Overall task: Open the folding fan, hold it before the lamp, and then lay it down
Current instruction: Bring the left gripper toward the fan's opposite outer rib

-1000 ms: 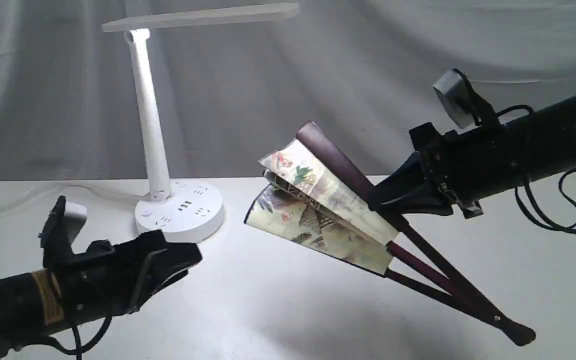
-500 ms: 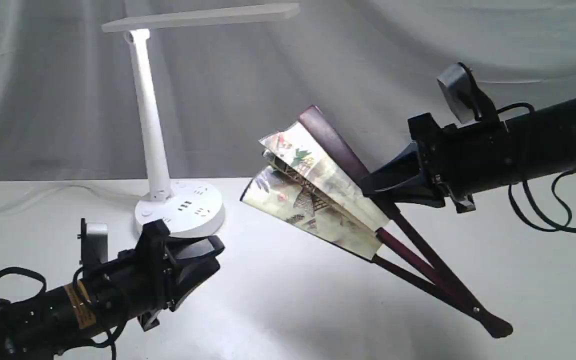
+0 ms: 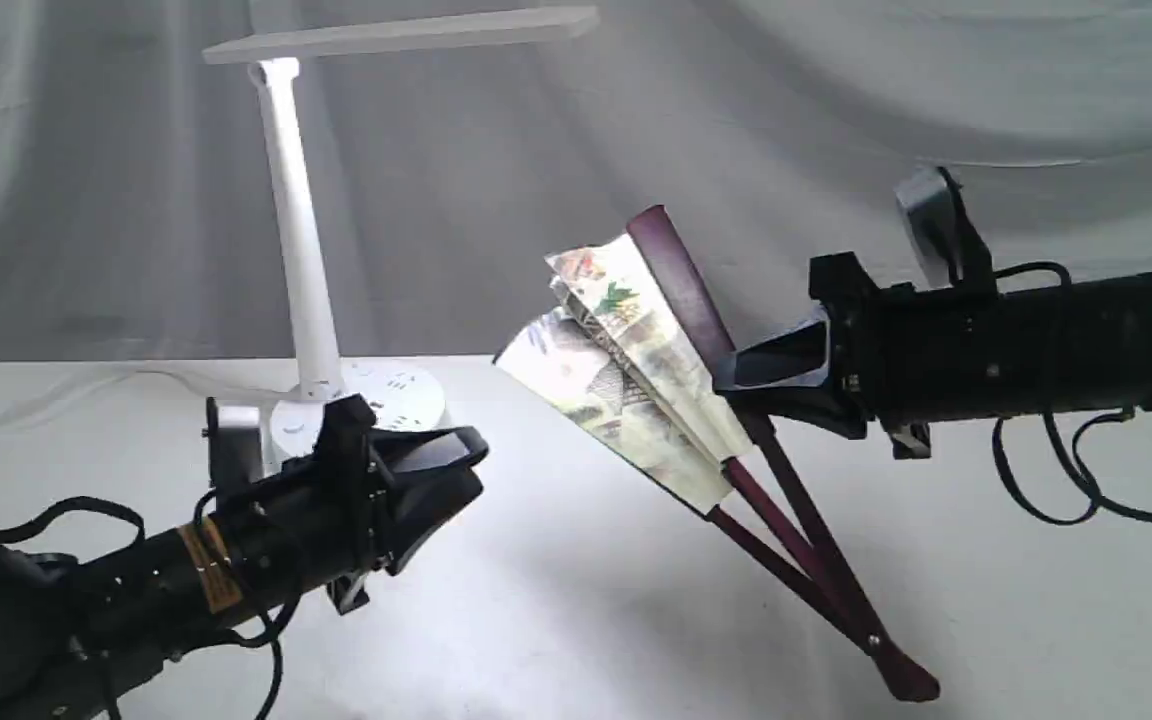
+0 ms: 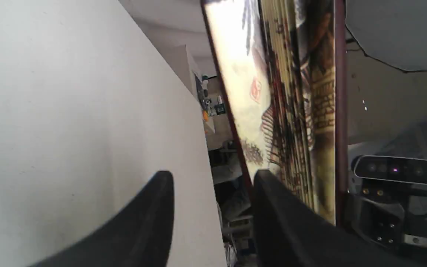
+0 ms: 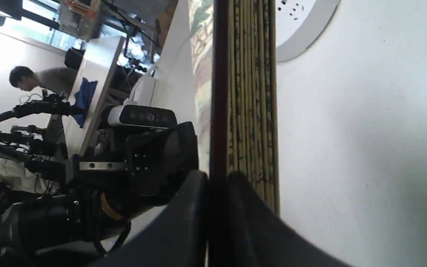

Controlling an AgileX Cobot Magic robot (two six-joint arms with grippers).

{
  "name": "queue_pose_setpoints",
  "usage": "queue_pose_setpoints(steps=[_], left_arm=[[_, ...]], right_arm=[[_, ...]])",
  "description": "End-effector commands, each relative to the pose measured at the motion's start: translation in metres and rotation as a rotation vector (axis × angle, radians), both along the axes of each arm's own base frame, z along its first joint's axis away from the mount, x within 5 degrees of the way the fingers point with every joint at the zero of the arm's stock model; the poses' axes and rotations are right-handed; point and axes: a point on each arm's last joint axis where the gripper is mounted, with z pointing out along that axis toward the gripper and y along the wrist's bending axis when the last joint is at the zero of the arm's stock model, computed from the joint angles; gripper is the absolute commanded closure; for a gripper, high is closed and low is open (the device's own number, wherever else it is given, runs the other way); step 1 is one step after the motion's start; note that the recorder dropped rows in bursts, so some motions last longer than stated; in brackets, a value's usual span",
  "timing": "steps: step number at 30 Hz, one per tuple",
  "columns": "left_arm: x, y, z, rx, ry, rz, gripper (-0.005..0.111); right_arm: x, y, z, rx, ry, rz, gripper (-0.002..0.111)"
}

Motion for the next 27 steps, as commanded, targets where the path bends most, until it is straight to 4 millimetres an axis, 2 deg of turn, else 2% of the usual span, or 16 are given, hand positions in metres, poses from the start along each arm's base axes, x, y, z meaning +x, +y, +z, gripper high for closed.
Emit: queue_pose_setpoints(steps=[1, 10, 16, 27], left_arm=[[-0.001, -0.014, 0.005, -0.027, -0.018, -0.028, 0.071], [-0.004, -0.036, 0.01, -0.061, -0.026, -0.031, 0.071], [0.001, -0.037, 0.014, -0.081, -0.038, 0.013, 0.071], [0.002, -0.036, 0.014, -0.088, -0.034, 0.026, 0.071]], right_arm=[[-0.002, 0.005, 0.001, 0.058, -0.028, -0.027, 0.108], [-0.01, 0.016, -0.01, 0.078, 0.011, -0.015, 0.108], [-0.016, 0.017, -0.018, 0.082, 0.043, -0.016, 0.108], [-0.016, 0.023, -0.011, 0.139, -0.004, 0.003, 0.108]])
